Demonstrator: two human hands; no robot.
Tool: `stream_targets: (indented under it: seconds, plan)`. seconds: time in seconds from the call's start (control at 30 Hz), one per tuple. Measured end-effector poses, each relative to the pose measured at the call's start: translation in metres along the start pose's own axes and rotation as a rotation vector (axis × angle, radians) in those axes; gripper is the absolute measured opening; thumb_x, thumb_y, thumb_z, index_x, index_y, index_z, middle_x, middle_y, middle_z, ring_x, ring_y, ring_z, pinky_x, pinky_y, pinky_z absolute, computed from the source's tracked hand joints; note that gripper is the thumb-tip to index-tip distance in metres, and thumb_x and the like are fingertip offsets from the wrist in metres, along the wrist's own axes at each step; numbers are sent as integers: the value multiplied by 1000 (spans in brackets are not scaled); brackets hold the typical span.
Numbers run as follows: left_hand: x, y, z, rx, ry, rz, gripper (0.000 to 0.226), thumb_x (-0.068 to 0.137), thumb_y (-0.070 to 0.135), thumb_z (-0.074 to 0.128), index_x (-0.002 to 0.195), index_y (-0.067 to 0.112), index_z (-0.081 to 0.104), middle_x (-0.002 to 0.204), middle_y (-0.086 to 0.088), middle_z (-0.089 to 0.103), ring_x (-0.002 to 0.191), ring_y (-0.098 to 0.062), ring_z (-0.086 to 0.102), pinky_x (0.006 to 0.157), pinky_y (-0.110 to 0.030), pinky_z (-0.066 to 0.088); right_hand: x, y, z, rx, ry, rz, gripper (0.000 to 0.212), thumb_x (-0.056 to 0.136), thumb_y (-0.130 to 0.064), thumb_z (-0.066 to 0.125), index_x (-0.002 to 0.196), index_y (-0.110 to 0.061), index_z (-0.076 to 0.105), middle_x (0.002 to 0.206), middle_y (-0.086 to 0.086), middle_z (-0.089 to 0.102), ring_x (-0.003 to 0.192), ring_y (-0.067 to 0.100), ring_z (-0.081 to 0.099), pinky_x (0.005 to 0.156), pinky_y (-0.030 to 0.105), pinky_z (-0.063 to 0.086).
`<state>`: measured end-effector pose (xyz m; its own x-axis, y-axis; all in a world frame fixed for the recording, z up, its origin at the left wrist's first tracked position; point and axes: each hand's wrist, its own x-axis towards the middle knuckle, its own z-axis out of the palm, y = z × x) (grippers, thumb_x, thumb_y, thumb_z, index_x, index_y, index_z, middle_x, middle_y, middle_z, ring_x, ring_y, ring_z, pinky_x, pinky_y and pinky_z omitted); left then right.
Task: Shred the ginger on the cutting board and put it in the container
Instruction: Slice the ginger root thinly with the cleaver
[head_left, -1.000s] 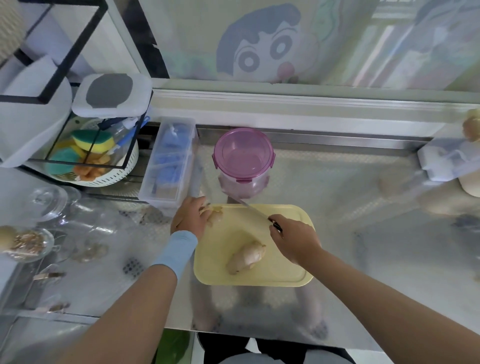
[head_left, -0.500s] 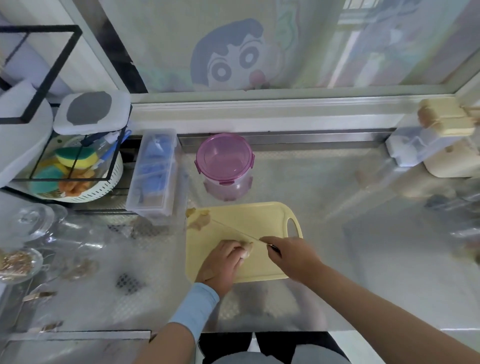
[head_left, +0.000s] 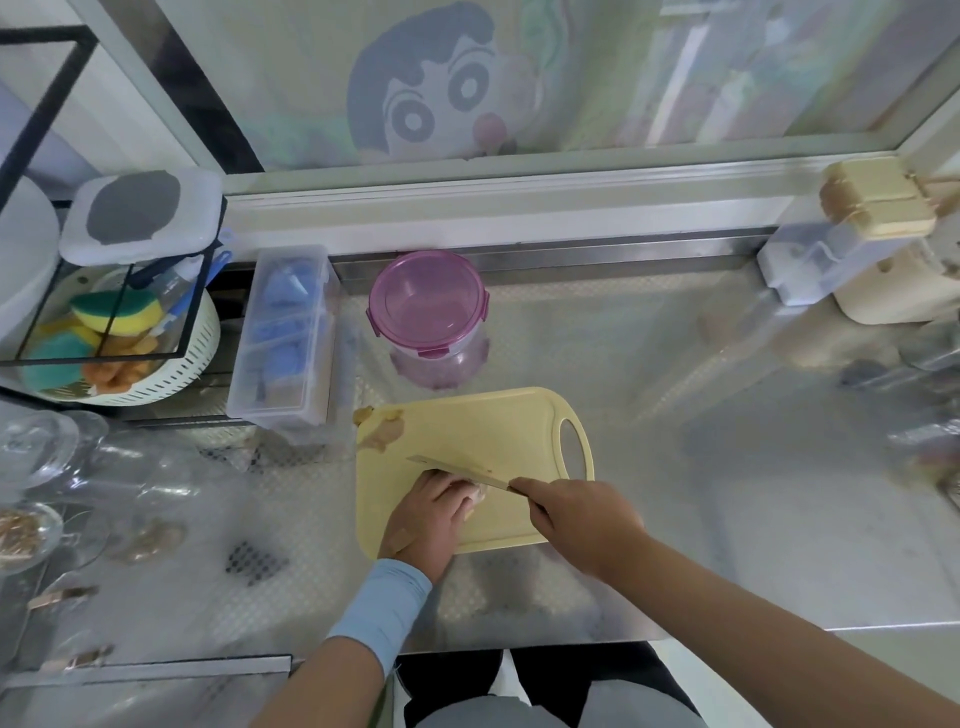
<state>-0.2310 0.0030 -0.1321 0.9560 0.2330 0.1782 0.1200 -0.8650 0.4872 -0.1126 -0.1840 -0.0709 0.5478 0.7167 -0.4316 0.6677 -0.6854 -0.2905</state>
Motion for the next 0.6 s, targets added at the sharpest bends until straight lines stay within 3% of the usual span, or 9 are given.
stream_targets:
  seconds: [0.3,0.47,0.6]
  plan:
    - [1,-2,-1,-20,-44,-80,24,87,25,48,89,18,71,97,5,64,93,-11,48,79,-18,40,0,-4,-9,-77,-10,-27,38,108,-31,26,141,-38,41,82,1,62,70,31,63,61,40,54]
    - [1,-4,0,-11,-48,-82,12,82,11,69,91,19,71,98,6,64,95,-10,49,77,-22,47,-1,-5,-12,-92,-14,-30,38,108,-31,26,142,-37,41,82,1,63,70,30,63,62,41,55]
    - [0,-2,-1,-1,-31,-57,12,84,17,61,90,18,71,97,6,64,94,-11,49,77,-18,44,-2,-4,-14,-98,-21,-32,35,108,-31,25,138,-35,42,80,1,62,67,30,62,61,40,55]
